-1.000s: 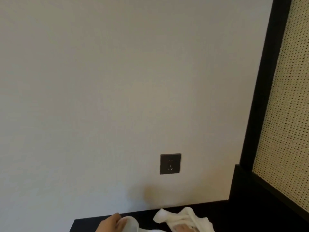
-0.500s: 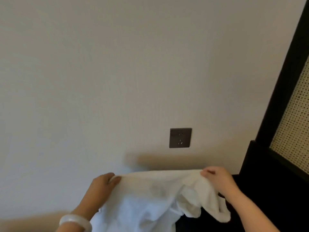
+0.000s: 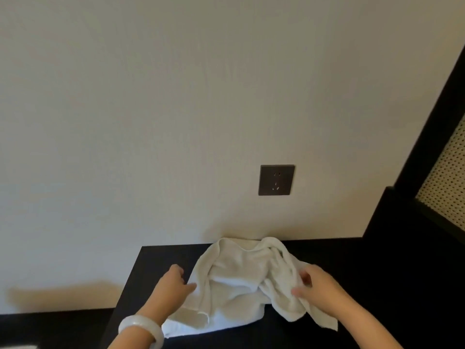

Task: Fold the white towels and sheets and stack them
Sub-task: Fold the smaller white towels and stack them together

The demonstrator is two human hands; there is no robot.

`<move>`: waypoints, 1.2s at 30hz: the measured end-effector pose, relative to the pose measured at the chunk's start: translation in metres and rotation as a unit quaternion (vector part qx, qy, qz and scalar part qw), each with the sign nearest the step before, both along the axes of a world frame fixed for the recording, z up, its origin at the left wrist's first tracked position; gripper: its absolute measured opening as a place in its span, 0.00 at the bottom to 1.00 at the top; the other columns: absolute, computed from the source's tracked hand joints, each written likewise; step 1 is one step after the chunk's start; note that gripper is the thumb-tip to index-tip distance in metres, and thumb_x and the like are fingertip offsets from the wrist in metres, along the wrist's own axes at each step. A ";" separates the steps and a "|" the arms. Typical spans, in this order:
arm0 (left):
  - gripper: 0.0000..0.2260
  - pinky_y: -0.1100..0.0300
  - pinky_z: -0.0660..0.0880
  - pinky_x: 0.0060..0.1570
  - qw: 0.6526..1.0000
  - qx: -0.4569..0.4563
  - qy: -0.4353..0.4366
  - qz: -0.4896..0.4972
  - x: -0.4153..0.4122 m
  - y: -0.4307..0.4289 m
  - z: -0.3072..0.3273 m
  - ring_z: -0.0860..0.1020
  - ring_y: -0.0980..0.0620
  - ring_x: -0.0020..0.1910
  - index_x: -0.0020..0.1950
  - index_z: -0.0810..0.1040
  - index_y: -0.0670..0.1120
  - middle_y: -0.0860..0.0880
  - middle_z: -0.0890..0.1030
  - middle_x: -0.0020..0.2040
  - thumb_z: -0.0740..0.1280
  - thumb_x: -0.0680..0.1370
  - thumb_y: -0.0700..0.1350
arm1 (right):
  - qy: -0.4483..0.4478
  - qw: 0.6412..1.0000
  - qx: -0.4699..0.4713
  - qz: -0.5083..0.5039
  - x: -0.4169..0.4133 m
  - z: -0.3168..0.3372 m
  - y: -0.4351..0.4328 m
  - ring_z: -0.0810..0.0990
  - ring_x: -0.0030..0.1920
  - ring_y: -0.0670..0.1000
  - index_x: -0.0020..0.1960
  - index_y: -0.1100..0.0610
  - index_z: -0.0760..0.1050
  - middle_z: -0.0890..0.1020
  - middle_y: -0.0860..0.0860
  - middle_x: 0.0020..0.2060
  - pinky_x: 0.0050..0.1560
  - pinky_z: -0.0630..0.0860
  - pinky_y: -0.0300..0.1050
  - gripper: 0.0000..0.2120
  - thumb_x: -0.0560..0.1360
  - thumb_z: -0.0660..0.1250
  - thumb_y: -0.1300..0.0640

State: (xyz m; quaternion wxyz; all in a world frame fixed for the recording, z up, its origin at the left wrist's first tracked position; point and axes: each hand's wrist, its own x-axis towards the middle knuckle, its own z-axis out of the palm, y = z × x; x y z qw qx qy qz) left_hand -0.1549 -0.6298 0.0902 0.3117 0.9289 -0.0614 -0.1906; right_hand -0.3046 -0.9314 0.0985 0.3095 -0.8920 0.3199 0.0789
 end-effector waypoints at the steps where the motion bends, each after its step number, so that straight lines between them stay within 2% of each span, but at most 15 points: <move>1: 0.20 0.68 0.69 0.36 1.000 0.010 0.004 -0.002 -0.004 -0.001 -0.003 0.76 0.58 0.43 0.64 0.69 0.46 0.53 0.76 0.47 0.70 0.77 0.52 | 0.033 0.999 -0.034 -0.009 -0.004 -0.006 0.001 0.76 0.58 0.43 0.65 0.48 0.71 0.75 0.44 0.60 0.55 0.75 0.38 0.26 0.69 0.75 0.47; 2: 0.18 0.68 0.69 0.36 1.000 0.013 0.008 -0.002 -0.008 -0.004 -0.004 0.76 0.58 0.43 0.60 0.70 0.47 0.53 0.76 0.47 0.70 0.77 0.53 | 0.051 0.996 -0.073 -0.023 -0.008 -0.012 0.002 0.73 0.63 0.46 0.69 0.49 0.68 0.71 0.46 0.65 0.62 0.74 0.42 0.33 0.68 0.76 0.46; 4: 0.14 0.66 0.71 0.38 1.000 0.000 0.016 -0.002 -0.016 -0.012 -0.007 0.77 0.57 0.44 0.55 0.71 0.49 0.53 0.78 0.47 0.69 0.77 0.54 | 0.065 0.983 -0.164 -0.054 -0.016 -0.022 0.005 0.69 0.68 0.48 0.70 0.47 0.65 0.67 0.46 0.69 0.67 0.71 0.46 0.35 0.68 0.76 0.44; 7: 0.08 0.65 0.70 0.38 1.000 -0.024 0.004 0.009 -0.025 -0.020 -0.009 0.77 0.57 0.43 0.52 0.72 0.50 0.53 0.78 0.46 0.68 0.78 0.50 | 0.044 0.970 -0.210 -0.115 -0.024 -0.030 0.005 0.69 0.67 0.48 0.66 0.44 0.69 0.67 0.46 0.67 0.66 0.70 0.47 0.20 0.76 0.68 0.47; 10: 0.02 0.66 0.69 0.35 0.997 -0.050 -0.037 0.034 -0.033 -0.025 -0.006 0.77 0.56 0.39 0.46 0.74 0.48 0.51 0.79 0.41 0.65 0.79 0.44 | -0.059 0.980 -0.095 -0.165 -0.025 -0.024 0.002 0.75 0.50 0.46 0.53 0.51 0.75 0.75 0.50 0.56 0.54 0.75 0.44 0.04 0.81 0.62 0.54; 14: 0.07 0.67 0.67 0.32 0.990 -0.113 -0.072 0.032 -0.048 -0.041 0.009 0.71 0.56 0.33 0.44 0.76 0.42 0.50 0.76 0.36 0.64 0.80 0.43 | -0.150 0.977 0.045 -0.145 -0.015 0.003 0.005 0.79 0.41 0.50 0.44 0.55 0.77 0.81 0.53 0.41 0.38 0.73 0.44 0.10 0.81 0.61 0.56; 17: 0.06 0.65 0.73 0.38 0.983 -0.180 -0.040 0.013 -0.063 -0.062 0.029 0.76 0.55 0.36 0.47 0.78 0.45 0.50 0.80 0.39 0.65 0.80 0.46 | -0.204 0.967 0.102 -0.114 -0.001 0.027 0.024 0.80 0.42 0.50 0.47 0.54 0.76 0.81 0.52 0.42 0.37 0.73 0.43 0.04 0.80 0.63 0.57; 19: 0.02 0.55 0.81 0.47 0.960 -0.275 0.022 0.036 -0.071 -0.074 0.043 0.82 0.51 0.42 0.52 0.77 0.50 0.48 0.83 0.42 0.66 0.80 0.45 | -0.245 0.949 0.169 -0.105 0.007 0.042 0.042 0.81 0.44 0.50 0.49 0.54 0.76 0.82 0.52 0.44 0.37 0.73 0.39 0.02 0.78 0.66 0.59; 20: 0.06 0.50 0.81 0.50 0.945 -0.320 0.047 0.041 -0.075 -0.079 0.048 0.83 0.49 0.44 0.55 0.75 0.53 0.47 0.84 0.42 0.66 0.80 0.44 | -0.262 0.937 0.208 -0.100 0.010 0.048 0.052 0.82 0.46 0.50 0.51 0.54 0.77 0.83 0.52 0.45 0.37 0.74 0.38 0.03 0.78 0.66 0.60; 23: 0.17 0.46 0.80 0.54 0.915 -0.394 0.083 0.016 -0.081 -0.092 0.059 0.83 0.45 0.48 0.60 0.73 0.61 0.42 0.84 0.47 0.64 0.81 0.39 | -0.293 0.899 0.312 -0.094 0.016 0.058 0.073 0.84 0.50 0.55 0.54 0.55 0.80 0.84 0.55 0.49 0.50 0.81 0.51 0.08 0.78 0.66 0.63; 25: 0.17 0.46 0.80 0.53 0.912 -0.403 0.076 0.013 -0.083 -0.097 0.066 0.83 0.45 0.48 0.58 0.77 0.61 0.42 0.83 0.49 0.63 0.81 0.38 | -0.293 0.873 0.379 -0.090 0.015 0.062 0.082 0.84 0.52 0.57 0.55 0.55 0.82 0.85 0.56 0.50 0.57 0.80 0.59 0.09 0.79 0.65 0.62; 27: 0.13 0.46 0.80 0.53 0.904 -0.419 0.083 0.024 -0.082 -0.099 0.069 0.83 0.44 0.49 0.56 0.79 0.56 0.43 0.82 0.50 0.64 0.81 0.39 | -0.294 0.849 0.432 -0.075 0.014 0.063 0.085 0.85 0.52 0.56 0.55 0.55 0.83 0.86 0.56 0.50 0.55 0.81 0.56 0.11 0.80 0.64 0.63; 30: 0.08 0.48 0.80 0.54 0.879 -0.459 0.119 0.047 -0.077 -0.100 0.069 0.82 0.42 0.51 0.56 0.79 0.49 0.41 0.81 0.53 0.65 0.80 0.38 | -0.304 0.835 0.454 -0.067 0.011 0.064 0.087 0.85 0.52 0.55 0.57 0.54 0.83 0.86 0.54 0.50 0.51 0.81 0.51 0.14 0.80 0.62 0.66; 34: 0.10 0.55 0.80 0.47 0.848 -0.504 0.159 0.041 -0.072 -0.099 0.069 0.84 0.44 0.50 0.57 0.79 0.46 0.41 0.81 0.54 0.67 0.79 0.35 | -0.309 0.868 0.374 -0.108 0.012 0.060 0.084 0.86 0.48 0.51 0.54 0.53 0.84 0.87 0.51 0.46 0.49 0.82 0.50 0.10 0.79 0.66 0.64; 36: 0.14 0.59 0.79 0.45 0.859 -0.488 0.155 0.009 -0.073 -0.098 0.068 0.84 0.49 0.48 0.58 0.78 0.49 0.45 0.82 0.53 0.74 0.74 0.39 | -0.317 0.876 0.335 -0.143 0.015 0.059 0.083 0.86 0.46 0.51 0.50 0.53 0.85 0.87 0.51 0.44 0.48 0.82 0.49 0.08 0.78 0.68 0.62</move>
